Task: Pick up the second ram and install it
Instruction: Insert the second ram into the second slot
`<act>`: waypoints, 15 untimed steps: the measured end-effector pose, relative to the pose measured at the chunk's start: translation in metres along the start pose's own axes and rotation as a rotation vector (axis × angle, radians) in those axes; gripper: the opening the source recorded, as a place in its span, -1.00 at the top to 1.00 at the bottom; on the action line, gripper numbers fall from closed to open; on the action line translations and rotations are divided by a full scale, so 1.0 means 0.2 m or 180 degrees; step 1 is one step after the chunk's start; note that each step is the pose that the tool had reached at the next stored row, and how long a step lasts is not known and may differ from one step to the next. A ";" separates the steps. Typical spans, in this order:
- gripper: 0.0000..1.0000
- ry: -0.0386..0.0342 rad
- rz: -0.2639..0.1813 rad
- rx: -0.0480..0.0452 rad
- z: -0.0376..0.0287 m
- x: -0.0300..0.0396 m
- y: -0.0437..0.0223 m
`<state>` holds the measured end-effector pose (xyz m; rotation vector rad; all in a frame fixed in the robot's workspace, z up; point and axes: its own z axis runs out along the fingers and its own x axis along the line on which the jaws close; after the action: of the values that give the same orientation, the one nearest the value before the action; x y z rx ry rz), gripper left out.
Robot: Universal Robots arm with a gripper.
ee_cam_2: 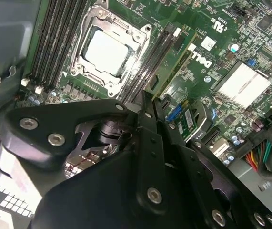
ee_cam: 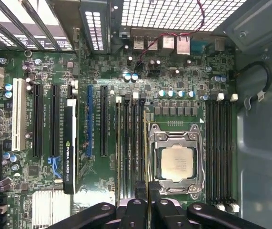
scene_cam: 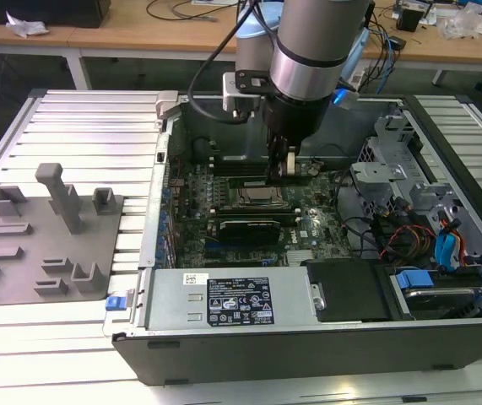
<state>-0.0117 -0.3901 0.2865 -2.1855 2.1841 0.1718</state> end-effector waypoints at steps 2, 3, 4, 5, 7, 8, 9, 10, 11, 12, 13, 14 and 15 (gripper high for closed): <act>0.73 0.0000 0.0000 0.0000 0.005 0.001 0.000; 0.73 0.0000 0.0000 0.0000 0.007 0.001 0.000; 0.73 0.0000 0.0000 0.0000 0.012 0.001 -0.001; 0.73 0.0000 0.0000 0.0000 0.019 0.002 -0.001; 0.73 0.0000 0.0000 0.0000 0.026 0.003 -0.001; 0.73 0.0000 0.0000 0.0000 0.029 0.003 -0.001; 0.73 0.0000 0.0000 0.0000 0.032 0.004 -0.001; 0.73 0.0000 0.0000 0.0000 0.034 0.004 -0.001; 0.73 0.0000 0.0000 0.0000 0.037 0.004 -0.002; 0.73 0.0000 0.0000 0.0000 0.040 0.005 -0.002; 0.73 0.0000 0.0000 0.0000 0.042 0.005 -0.002; 0.73 0.0000 0.0000 0.0000 0.046 0.003 -0.002; 0.73 0.0000 0.0001 0.0000 0.047 -0.001 -0.001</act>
<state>-0.0119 -0.3889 0.2771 -2.1852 2.1842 0.1718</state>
